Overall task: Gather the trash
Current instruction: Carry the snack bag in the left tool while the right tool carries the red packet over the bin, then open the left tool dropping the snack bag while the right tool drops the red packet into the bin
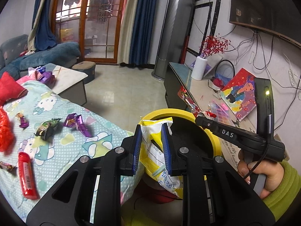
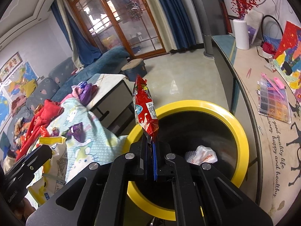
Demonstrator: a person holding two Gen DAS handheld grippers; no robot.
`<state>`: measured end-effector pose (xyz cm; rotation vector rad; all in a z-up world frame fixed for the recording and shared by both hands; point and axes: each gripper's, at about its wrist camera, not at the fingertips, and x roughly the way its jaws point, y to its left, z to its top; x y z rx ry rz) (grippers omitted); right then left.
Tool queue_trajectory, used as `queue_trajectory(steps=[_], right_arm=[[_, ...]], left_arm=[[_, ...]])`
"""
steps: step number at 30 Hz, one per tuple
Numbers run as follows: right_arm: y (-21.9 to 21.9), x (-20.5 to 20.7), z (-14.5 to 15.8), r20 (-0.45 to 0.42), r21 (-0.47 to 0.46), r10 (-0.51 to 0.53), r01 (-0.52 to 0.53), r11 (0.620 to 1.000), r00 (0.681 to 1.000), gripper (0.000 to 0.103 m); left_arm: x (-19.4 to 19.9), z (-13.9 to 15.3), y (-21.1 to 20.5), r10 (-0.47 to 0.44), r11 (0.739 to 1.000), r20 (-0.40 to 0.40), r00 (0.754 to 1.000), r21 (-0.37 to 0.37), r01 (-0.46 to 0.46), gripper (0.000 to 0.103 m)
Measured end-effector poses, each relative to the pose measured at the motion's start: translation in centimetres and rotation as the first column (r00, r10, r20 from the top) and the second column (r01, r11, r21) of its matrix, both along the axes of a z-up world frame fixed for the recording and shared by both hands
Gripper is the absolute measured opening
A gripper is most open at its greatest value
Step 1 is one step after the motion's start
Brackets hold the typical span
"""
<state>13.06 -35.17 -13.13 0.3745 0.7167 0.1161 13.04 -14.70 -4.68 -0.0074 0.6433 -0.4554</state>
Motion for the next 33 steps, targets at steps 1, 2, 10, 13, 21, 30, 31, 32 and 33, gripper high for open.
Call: queue_trajectory(steps=[1, 2, 10, 13, 21, 30, 31, 32, 33], right_arm=[[-0.2, 0.0, -0.2, -0.003, 0.002, -0.005, 0.005, 1.000, 1.000, 0.004], [-0.4, 0.0, -0.4, -0.007, 0.003, -0.010, 0.010, 1.000, 1.000, 0.004], [-2.2, 0.3, -1.5, -0.036, 0.005, -0.026, 0.026, 1.000, 0.999, 0.005], [-2.8, 0.4, -1.9, -0.050, 0.005, -0.031, 0.032, 0.999, 0.998, 0.005], [-4.1, 0.5, -3.3, -0.086, 0.008, -0.045, 0.046, 0.999, 0.995, 0.005], [-5.4, 0.5, -4.2, -0.118, 0.003, -0.056, 0.056, 0.998, 0.991, 0.007], [-5.5, 0.5, -4.3, -0.122, 0.005, -0.059, 0.060, 0.998, 0.991, 0.007], [-5.6, 0.5, -4.4, -0.128, 0.006, -0.060, 0.062, 0.998, 0.990, 0.007], [-5.7, 0.5, -4.6, -0.133, 0.006, -0.062, 0.063, 0.998, 0.989, 0.007]], left_arm=[[0.1, -0.2, -0.2, -0.005, 1.000, -0.002, 1.000, 0.000, 0.005, 0.015], [0.2, -0.4, -0.3, -0.007, 1.000, -0.003, 1.000, 0.000, 0.007, 0.015], [1.4, -1.8, -1.9, -0.029, 1.000, -0.024, 0.999, 0.004, 0.029, 0.016], [1.7, -2.3, -2.7, -0.043, 0.999, -0.022, 0.999, 0.016, 0.043, 0.016], [2.5, -3.9, -4.7, -0.086, 0.995, -0.038, 0.996, 0.051, 0.088, 0.016], [3.6, -5.4, -6.4, -0.119, 0.990, -0.076, 0.990, 0.067, 0.124, 0.017], [3.6, -5.6, -6.5, -0.123, 0.989, -0.081, 0.989, 0.068, 0.129, 0.017], [3.8, -5.7, -6.6, -0.125, 0.989, -0.084, 0.989, 0.069, 0.131, 0.018], [3.8, -5.8, -6.7, -0.128, 0.988, -0.088, 0.988, 0.070, 0.134, 0.018]])
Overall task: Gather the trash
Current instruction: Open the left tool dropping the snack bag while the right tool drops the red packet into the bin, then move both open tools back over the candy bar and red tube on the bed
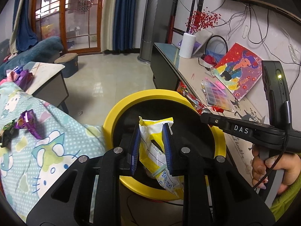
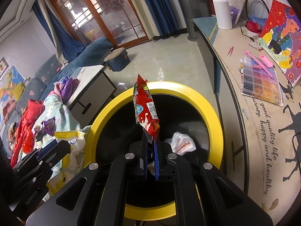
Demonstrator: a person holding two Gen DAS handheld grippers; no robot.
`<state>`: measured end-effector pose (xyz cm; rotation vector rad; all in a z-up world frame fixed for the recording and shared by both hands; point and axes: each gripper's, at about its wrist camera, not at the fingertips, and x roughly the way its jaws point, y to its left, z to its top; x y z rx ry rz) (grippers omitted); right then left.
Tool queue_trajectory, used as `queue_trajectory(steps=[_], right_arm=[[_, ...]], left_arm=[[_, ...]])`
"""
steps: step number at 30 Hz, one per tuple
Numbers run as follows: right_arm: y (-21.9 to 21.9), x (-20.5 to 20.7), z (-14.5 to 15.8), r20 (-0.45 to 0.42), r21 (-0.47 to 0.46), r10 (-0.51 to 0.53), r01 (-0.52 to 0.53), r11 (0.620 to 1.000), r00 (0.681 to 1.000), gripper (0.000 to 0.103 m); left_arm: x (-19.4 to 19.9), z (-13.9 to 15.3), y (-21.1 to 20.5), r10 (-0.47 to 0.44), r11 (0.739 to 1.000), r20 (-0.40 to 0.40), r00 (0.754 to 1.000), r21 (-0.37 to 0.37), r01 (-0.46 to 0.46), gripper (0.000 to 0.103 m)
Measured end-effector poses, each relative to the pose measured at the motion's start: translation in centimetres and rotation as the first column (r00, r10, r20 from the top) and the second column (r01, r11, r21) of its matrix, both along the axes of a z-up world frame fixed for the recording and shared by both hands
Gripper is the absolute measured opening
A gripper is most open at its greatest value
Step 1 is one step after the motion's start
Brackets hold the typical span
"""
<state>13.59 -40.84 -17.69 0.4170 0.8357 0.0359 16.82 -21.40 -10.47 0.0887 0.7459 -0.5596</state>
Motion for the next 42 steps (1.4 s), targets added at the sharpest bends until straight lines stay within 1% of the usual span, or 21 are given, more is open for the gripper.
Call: queue_trajectory(steps=[7, 10, 11, 12, 14, 15, 17, 18, 19, 20, 21, 22, 25, 27, 33, 42], right_arm=[[0.0, 0.1, -0.4, -0.014, 0.008, 0.008, -0.008, 1.000, 1.000, 0.007], [0.0, 0.0, -0.3, -0.016, 0.009, 0.005, -0.005, 1.000, 1.000, 0.009], [0.0, 0.0, -0.3, -0.018, 0.009, 0.002, -0.002, 1.000, 1.000, 0.012], [0.0, 0.0, -0.3, -0.018, 0.010, -0.002, 0.002, 1.000, 1.000, 0.017], [-0.1, 0.0, -0.3, -0.017, 0.013, -0.008, 0.008, 1.000, 1.000, 0.026], [-0.1, 0.0, -0.2, -0.016, 0.013, -0.010, 0.010, 1.000, 1.000, 0.028], [-0.1, -0.1, -0.2, -0.015, 0.014, -0.014, 0.015, 1.000, 1.000, 0.031], [-0.2, -0.1, -0.2, -0.017, 0.016, -0.018, 0.019, 1.000, 1.000, 0.036], [-0.2, -0.1, -0.1, -0.016, 0.020, -0.021, 0.021, 1.000, 1.000, 0.038], [-0.2, -0.1, 0.0, -0.013, 0.021, -0.022, 0.022, 1.000, 1.000, 0.039], [-0.2, -0.2, 0.0, -0.011, 0.017, -0.023, 0.023, 1.000, 1.000, 0.040], [-0.2, -0.2, 0.1, -0.008, 0.015, -0.024, 0.025, 1.000, 1.000, 0.041], [-0.2, -0.3, 0.4, 0.002, 0.015, -0.026, 0.026, 1.000, 1.000, 0.046], [-0.1, -0.3, 0.7, 0.009, 0.012, -0.025, 0.025, 1.000, 1.000, 0.050], [0.7, -0.6, 1.5, 0.031, 0.013, -0.024, 0.024, 1.000, 0.999, 0.060], [3.0, -1.1, 3.5, 0.079, -0.002, 0.033, -0.033, 0.999, 0.996, 0.061]], left_arm=[[0.2, -0.6, -0.1, -0.004, 1.000, -0.024, 1.000, 0.010, 0.005, 0.021], [0.3, -0.5, -0.3, -0.002, 1.000, -0.029, 1.000, 0.009, 0.002, 0.022], [0.3, -0.5, -0.3, -0.001, 1.000, -0.029, 1.000, 0.009, 0.002, 0.023], [0.4, -0.5, -0.2, 0.001, 1.000, -0.031, 1.000, 0.005, -0.001, 0.025], [0.4, -0.3, 0.0, 0.010, 1.000, -0.027, 1.000, -0.001, -0.010, 0.025], [0.4, -0.1, 0.1, 0.013, 1.000, -0.025, 1.000, -0.006, -0.013, 0.027], [0.4, 0.1, 0.3, 0.020, 1.000, -0.023, 1.000, -0.013, -0.021, 0.037], [0.4, 0.2, 0.4, 0.026, 1.000, -0.023, 0.999, -0.016, -0.026, 0.045], [0.4, 0.3, 0.6, 0.033, 0.999, -0.023, 0.999, -0.023, -0.034, 0.050], [0.3, 0.5, 0.8, 0.042, 0.999, -0.024, 0.999, -0.025, -0.043, 0.052], [0.3, 0.6, 0.8, 0.051, 0.998, -0.020, 0.998, -0.021, -0.052, 0.059], [0.2, 0.7, 0.9, 0.058, 0.998, -0.016, 0.998, -0.017, -0.059, 0.068], [-0.1, 1.1, 1.3, 0.072, 0.997, -0.012, 0.997, -0.020, -0.072, 0.084], [-0.4, 1.4, 1.6, 0.086, 0.996, -0.005, 0.996, -0.016, -0.086, 0.092], [-0.9, 2.2, 2.5, 0.124, 0.992, 0.015, 0.992, -0.007, -0.124, 0.092], [-1.9, 3.6, 4.5, 0.176, 0.984, 0.062, 0.982, -0.016, -0.175, 0.092]])
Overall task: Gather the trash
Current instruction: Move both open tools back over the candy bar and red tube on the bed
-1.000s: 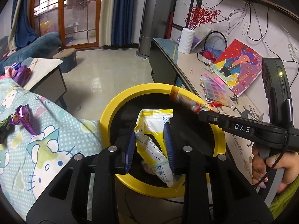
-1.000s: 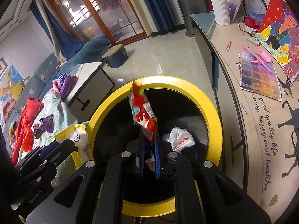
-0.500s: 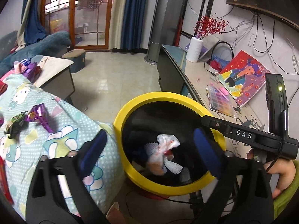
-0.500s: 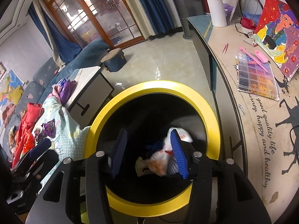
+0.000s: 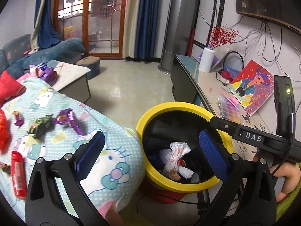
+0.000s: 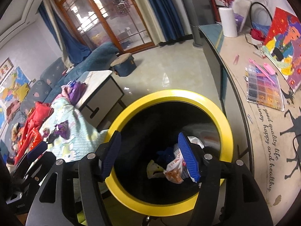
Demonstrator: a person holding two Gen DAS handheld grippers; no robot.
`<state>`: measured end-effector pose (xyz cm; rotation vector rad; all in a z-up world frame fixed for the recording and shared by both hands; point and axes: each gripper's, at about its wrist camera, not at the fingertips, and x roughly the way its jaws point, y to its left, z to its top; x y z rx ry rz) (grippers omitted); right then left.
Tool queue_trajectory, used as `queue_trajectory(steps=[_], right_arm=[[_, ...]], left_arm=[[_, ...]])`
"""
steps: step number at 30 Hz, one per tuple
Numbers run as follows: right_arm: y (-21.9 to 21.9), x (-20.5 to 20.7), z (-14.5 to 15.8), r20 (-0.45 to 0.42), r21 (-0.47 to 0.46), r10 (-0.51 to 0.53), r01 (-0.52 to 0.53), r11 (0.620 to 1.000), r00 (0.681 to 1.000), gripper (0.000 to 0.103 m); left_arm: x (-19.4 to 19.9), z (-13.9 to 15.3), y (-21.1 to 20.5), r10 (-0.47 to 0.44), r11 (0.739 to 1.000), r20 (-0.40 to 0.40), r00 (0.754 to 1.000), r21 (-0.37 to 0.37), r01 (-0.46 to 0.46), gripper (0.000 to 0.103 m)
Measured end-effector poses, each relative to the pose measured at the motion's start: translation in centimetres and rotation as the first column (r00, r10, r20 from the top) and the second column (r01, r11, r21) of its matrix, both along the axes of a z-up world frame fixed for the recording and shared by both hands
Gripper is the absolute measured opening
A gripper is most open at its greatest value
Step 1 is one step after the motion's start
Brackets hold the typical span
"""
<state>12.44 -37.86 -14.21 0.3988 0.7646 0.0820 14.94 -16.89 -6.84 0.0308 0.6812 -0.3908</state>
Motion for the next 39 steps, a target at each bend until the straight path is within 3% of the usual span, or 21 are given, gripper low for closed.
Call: queue_trajectory(steps=[12, 30, 39], right_arm=[[4.2, -0.9, 2.3, 0.051, -0.025, 0.090, -0.088, 0.996, 0.995, 0.066], [8.2, -2.6, 4.7, 0.135, -0.090, 0.133, -0.122, 0.988, 0.982, 0.073], [11.4, -3.5, 5.5, 0.170, -0.125, 0.204, -0.184, 0.975, 0.964, 0.076]], left_arm=[[-0.8, 1.3, 3.3, 0.087, 0.996, 0.041, 0.995, -0.009, -0.087, 0.092], [-2.0, 2.9, 8.7, 0.215, 0.977, 0.110, 0.970, -0.032, -0.213, 0.092], [-2.5, 3.6, 11.4, 0.292, 0.955, 0.176, 0.940, -0.010, -0.295, 0.092]])
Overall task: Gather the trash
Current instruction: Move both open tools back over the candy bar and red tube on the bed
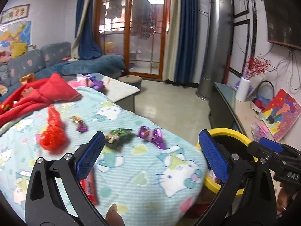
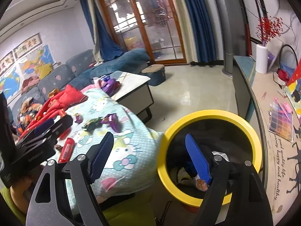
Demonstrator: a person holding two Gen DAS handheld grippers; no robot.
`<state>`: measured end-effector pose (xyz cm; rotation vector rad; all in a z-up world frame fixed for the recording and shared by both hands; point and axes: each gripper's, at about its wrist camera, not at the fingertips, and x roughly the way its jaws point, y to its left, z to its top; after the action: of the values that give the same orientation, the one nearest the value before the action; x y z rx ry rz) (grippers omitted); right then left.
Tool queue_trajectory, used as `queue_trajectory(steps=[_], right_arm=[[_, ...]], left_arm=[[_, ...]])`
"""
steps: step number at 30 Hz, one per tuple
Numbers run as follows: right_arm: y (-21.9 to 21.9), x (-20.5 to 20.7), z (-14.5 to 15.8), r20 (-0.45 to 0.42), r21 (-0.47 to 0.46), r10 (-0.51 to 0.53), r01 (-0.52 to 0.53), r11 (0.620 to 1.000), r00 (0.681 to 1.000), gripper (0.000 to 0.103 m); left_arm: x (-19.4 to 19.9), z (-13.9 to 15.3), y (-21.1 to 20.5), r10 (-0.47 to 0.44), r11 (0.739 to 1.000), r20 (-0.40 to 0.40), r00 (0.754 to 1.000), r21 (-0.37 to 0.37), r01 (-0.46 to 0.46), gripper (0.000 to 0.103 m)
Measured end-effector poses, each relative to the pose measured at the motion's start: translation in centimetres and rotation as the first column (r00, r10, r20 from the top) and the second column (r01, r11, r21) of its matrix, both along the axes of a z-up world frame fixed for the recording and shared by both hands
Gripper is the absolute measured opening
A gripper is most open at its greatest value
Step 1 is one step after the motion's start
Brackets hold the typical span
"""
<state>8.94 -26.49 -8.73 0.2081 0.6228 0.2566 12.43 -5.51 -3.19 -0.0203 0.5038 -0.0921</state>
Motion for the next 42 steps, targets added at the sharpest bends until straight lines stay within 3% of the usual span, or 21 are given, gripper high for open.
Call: queue_trajectory(steps=[12, 24, 29, 36, 42], right_arm=[[6.2, -1.0, 0.3, 0.017, -0.074, 0.155, -0.153, 0.985, 0.988, 0.077], [11.8, -0.5, 0.4, 0.023, -0.109, 0.266, -0.262, 0.959, 0.964, 0.078], [14.2, -0.1, 0.2, 0.016, -0.121, 0.316, -0.312, 0.942, 0.949, 0.078], [17.7, 1.1, -1.1, -0.044, -0.119, 0.395, -0.397, 0.910, 0.918, 0.078], [20.3, 2.3, -2.3, -0.094, -0.109, 0.429, -0.438, 0.892, 0.898, 0.077]], left_arm=[[-0.1, 0.9, 5.6, 0.152, 0.988, 0.040, 0.988, -0.012, -0.152, 0.092], [0.0, 0.3, 12.0, 0.311, 0.949, -0.001, 0.950, -0.051, -0.311, 0.092], [0.3, -0.4, 14.8, 0.374, 0.926, -0.049, 0.926, -0.045, -0.376, 0.092], [0.8, -2.6, 18.5, 0.437, 0.889, -0.174, 0.882, -0.062, -0.453, 0.092], [0.8, -5.3, 21.8, 0.437, 0.852, -0.320, 0.841, -0.151, -0.501, 0.091]])
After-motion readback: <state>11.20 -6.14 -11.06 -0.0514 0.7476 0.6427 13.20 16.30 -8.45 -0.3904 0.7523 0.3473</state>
